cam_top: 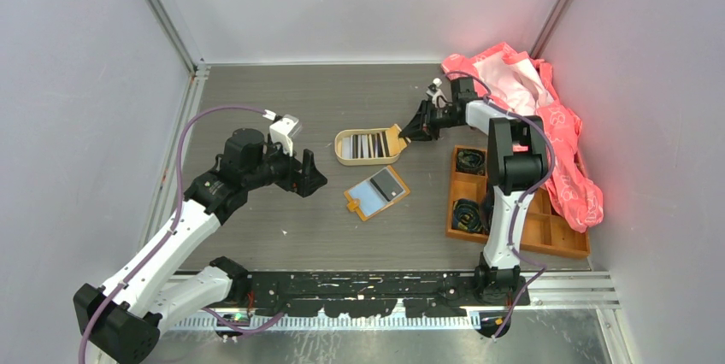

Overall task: Put the credit cards into the card holder
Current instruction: Pick up the credit card from the storage box.

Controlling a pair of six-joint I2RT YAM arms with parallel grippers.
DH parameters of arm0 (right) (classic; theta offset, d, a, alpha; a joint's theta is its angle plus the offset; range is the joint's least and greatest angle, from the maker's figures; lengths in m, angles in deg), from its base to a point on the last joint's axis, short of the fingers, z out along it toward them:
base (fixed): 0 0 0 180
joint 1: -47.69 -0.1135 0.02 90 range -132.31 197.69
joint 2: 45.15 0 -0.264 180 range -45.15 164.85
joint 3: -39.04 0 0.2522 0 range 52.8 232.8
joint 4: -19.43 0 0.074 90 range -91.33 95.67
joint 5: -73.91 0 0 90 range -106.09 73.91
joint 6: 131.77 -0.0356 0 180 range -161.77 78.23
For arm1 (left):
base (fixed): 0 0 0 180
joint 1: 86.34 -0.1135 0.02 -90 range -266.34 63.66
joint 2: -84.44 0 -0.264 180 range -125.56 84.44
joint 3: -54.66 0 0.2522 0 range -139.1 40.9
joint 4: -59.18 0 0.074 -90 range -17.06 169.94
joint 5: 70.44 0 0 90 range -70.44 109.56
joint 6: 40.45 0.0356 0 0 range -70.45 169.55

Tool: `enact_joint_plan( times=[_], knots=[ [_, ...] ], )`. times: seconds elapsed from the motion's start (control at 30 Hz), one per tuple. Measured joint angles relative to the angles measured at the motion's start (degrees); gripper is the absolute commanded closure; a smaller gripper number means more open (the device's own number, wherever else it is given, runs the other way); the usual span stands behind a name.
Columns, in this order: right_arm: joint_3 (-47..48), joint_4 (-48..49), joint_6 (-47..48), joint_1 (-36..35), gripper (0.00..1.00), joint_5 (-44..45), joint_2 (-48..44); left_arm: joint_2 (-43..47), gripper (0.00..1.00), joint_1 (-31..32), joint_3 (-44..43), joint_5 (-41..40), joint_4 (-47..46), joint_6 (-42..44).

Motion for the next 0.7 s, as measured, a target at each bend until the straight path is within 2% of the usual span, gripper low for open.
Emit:
enact_joint_plan(
  times=[0.13, 0.43, 0.7],
  knots=[
    [0.0, 0.0, 0.0, 0.3, 0.82, -0.4, -0.4, 0.0, 0.17, 0.0, 0.0, 0.0, 0.0, 0.0],
    [-0.1, -0.1, 0.1, 0.4, 0.82, -0.7, -0.4, 0.0, 0.17, 0.0, 0.0, 0.0, 0.0, 0.0],
    [-0.2, -1.3, 0.9, 0.4, 0.89, 1.2, -1.4, 0.0, 0.17, 0.0, 0.0, 0.0, 0.0, 0.0]
  ],
)
